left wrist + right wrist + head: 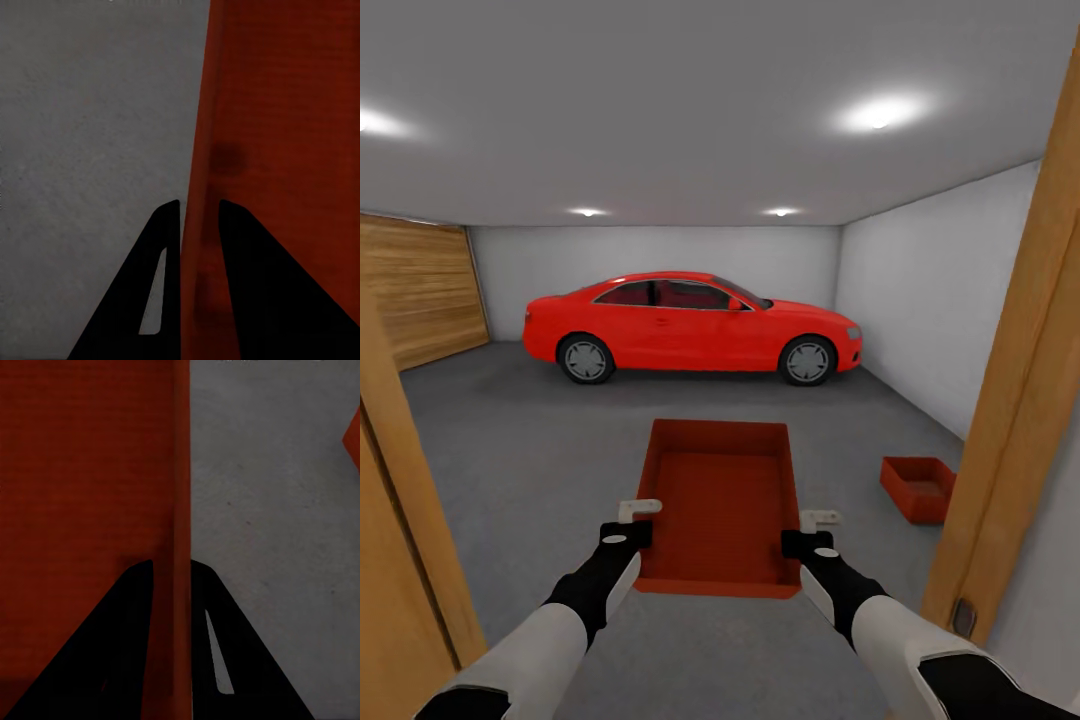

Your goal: Move the two storage containers from the living room to the garage. In the garage, place one container on the floor and stack the other container on top of it (either order is fine).

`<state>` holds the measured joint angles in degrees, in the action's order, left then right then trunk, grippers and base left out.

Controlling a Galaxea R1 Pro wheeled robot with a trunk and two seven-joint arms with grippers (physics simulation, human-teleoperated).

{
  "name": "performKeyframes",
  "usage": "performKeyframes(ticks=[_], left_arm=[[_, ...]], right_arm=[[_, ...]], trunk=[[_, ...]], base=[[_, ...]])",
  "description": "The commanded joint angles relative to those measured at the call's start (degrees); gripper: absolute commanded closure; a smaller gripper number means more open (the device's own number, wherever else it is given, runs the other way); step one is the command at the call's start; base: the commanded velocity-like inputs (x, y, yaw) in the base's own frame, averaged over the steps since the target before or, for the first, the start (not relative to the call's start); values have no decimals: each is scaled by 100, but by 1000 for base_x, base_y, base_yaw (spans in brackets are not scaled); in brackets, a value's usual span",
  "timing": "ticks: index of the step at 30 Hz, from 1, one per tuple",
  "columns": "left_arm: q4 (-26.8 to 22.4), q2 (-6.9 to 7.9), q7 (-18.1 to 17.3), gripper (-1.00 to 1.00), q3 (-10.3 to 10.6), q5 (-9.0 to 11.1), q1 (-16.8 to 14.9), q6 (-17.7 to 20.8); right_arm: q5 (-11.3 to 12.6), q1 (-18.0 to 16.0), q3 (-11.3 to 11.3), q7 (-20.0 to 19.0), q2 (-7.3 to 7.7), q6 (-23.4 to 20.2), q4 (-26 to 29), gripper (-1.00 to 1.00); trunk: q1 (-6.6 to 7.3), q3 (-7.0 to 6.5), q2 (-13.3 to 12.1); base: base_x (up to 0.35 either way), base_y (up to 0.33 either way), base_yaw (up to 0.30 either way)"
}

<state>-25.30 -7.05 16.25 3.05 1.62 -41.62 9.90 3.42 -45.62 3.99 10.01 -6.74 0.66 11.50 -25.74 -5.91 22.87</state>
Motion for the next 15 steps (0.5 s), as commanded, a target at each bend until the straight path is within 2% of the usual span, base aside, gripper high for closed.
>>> performKeyframes(ticks=[1,6,15], left_arm=[[-37,108,159,100,-15,-144,-4,52],[-37,108,159,100,-13,-144,-4,52],[-37,108,159,100,-8,-144,-4,47]], right_arm=[[54,0,49,38,120,28,-19,100],[54,0,49,44,120,47,-20,100],[54,0,49,45,120,48,-18,100]], trunk=[[-5,2,5],[-5,2,5],[-5,2,5]], base=[[245,214,0],[172,140,0],[20,10,0]])
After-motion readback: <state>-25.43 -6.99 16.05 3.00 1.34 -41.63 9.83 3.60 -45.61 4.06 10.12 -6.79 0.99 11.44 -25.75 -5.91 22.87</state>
